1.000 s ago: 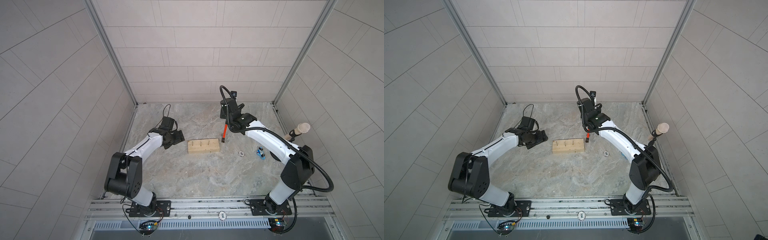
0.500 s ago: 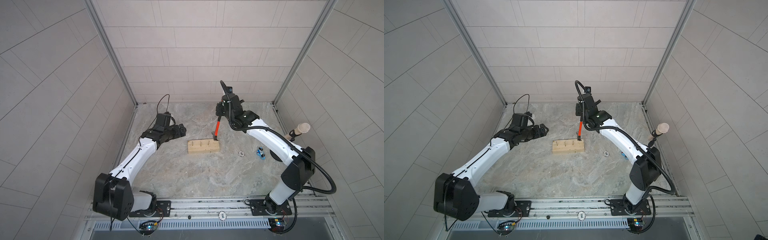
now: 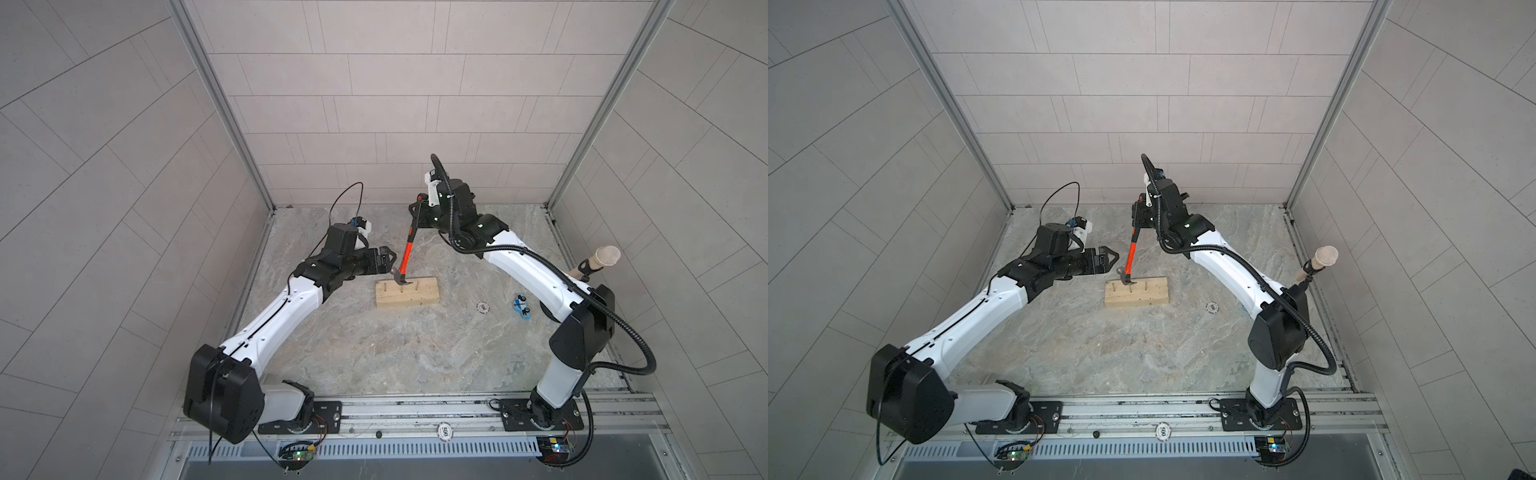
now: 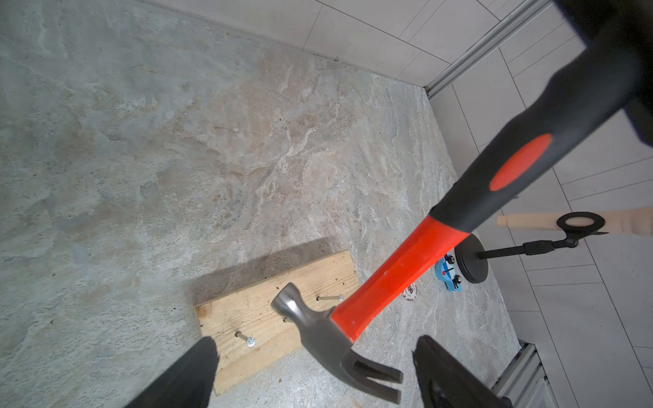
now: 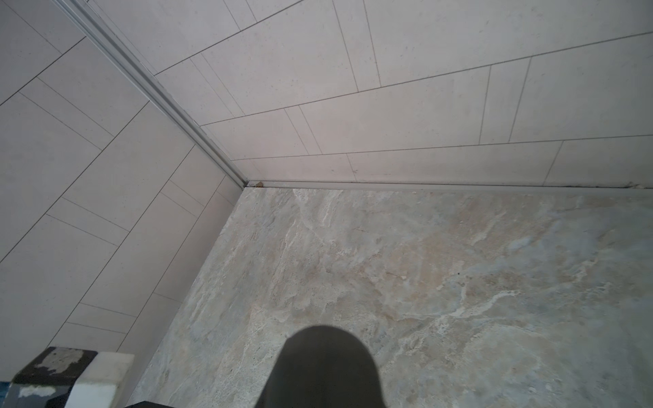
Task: Use a claw hammer to pull out a nail
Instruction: Adjust the hammer.
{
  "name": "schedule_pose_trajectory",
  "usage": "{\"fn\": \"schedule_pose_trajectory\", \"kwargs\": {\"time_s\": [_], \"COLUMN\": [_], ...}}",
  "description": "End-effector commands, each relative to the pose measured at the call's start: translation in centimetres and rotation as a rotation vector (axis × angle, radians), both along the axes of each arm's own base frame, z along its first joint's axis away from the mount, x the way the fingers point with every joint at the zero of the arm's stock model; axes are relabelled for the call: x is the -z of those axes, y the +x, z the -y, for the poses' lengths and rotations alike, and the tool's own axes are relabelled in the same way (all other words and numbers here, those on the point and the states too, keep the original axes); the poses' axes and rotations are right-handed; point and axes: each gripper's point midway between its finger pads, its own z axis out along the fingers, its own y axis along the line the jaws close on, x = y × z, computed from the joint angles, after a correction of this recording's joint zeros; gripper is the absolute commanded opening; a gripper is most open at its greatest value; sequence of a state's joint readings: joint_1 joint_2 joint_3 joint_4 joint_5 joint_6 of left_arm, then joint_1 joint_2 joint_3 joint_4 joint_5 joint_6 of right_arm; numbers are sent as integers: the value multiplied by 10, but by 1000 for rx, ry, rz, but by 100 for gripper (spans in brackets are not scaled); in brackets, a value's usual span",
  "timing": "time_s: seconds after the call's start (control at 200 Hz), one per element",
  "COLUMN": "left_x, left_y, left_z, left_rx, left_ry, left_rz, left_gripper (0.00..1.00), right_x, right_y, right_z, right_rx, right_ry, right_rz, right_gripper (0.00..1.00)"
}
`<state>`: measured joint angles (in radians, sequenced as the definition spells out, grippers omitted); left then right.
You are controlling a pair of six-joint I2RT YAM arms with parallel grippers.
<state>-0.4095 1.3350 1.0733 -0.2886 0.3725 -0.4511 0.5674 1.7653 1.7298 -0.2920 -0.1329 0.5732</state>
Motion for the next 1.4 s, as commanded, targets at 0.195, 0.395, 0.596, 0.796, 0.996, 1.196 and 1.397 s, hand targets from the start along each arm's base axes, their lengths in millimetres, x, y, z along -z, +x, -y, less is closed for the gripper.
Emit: {"fn": "schedule_pose_trajectory", "kwargs": {"time_s": [0.195, 0.395, 0.596, 0.796, 0.996, 1.196, 1.397], "left_x": [-7, 3, 2, -5, -10, -12, -14], "left_y": [4, 4, 14, 22, 29, 34, 37], "left_z": [32, 45, 42, 41, 40, 30, 29], "left_rx": [111, 144, 112, 78, 33, -39, -53], "left_ry": [-17, 5, 23, 15, 15, 18, 25], "left_rz": [29, 10, 40, 73, 90, 111, 120], "left_gripper": [87, 84, 65, 37, 16, 7, 5], "right_x": [-46, -56, -59, -54, -42, -29, -18], "right_y": [-1, 3, 3, 3, 4, 1, -3], "right_z": [-30, -40, -37, -38, -40, -37, -33], "right_rx": [-113, -143, -147, -149, -141, -130, -124], "right_ry": [159, 189, 168, 177, 184, 176, 159], "right_rz": [55, 64, 66, 45, 9, -23, -45], "right_gripper": [0, 0, 0, 0, 2, 11, 24]}}
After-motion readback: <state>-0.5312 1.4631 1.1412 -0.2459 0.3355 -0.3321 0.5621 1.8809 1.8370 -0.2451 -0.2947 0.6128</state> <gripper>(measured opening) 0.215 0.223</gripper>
